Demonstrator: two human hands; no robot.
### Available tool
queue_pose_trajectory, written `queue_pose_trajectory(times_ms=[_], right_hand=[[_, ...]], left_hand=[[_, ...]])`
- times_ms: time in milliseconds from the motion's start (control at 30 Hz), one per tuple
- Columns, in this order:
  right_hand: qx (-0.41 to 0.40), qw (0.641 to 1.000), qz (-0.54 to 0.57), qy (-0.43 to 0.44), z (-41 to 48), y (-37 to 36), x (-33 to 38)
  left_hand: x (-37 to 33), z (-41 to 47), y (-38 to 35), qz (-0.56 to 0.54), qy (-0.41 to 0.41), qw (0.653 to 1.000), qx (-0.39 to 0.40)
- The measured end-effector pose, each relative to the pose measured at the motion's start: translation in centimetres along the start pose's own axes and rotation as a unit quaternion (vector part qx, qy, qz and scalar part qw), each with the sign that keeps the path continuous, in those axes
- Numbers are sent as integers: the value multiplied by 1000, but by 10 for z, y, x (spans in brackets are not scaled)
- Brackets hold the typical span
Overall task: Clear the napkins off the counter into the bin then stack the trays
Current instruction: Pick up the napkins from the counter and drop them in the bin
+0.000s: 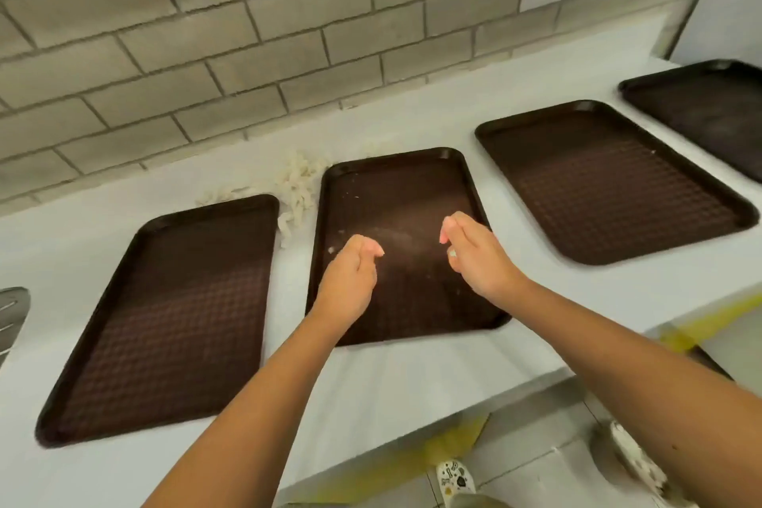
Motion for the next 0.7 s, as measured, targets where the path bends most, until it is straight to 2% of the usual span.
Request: queue_pose_trajectory(times_ms=[133, 300, 400, 533, 633, 700], right_hand=[[-53, 998, -39, 9, -42, 46, -33], [-175, 983, -51, -13, -87, 132, -86], [-232, 970, -60, -37, -110, 187, -127], [-332, 937, -86, -66, -137, 266, -190], [-331, 937, -57, -97, -143, 308, -244], [-282, 948, -79, -127, -141, 329, -286]], left_hand=[[-38, -28, -51, -54, -62, 994, 69], [-87, -62, -118, -108, -103, 977, 154], [-112, -65, -158, -145, -55, 970, 188], [-146, -66, -223, -124, -13, 965, 229], [-177, -66, -281, -129, -27, 957, 257], [-197, -70, -324, -172, -3, 948, 267]])
Point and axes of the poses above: each hand's wrist, its own z-axis towards the middle knuckle, its own y-axis out of the back of the hand, x = y × z, the point moved 9 cm from there along z, towards the middle knuckle, and after that the axes turned 9 degrees about -y, right-handed, at the moved point
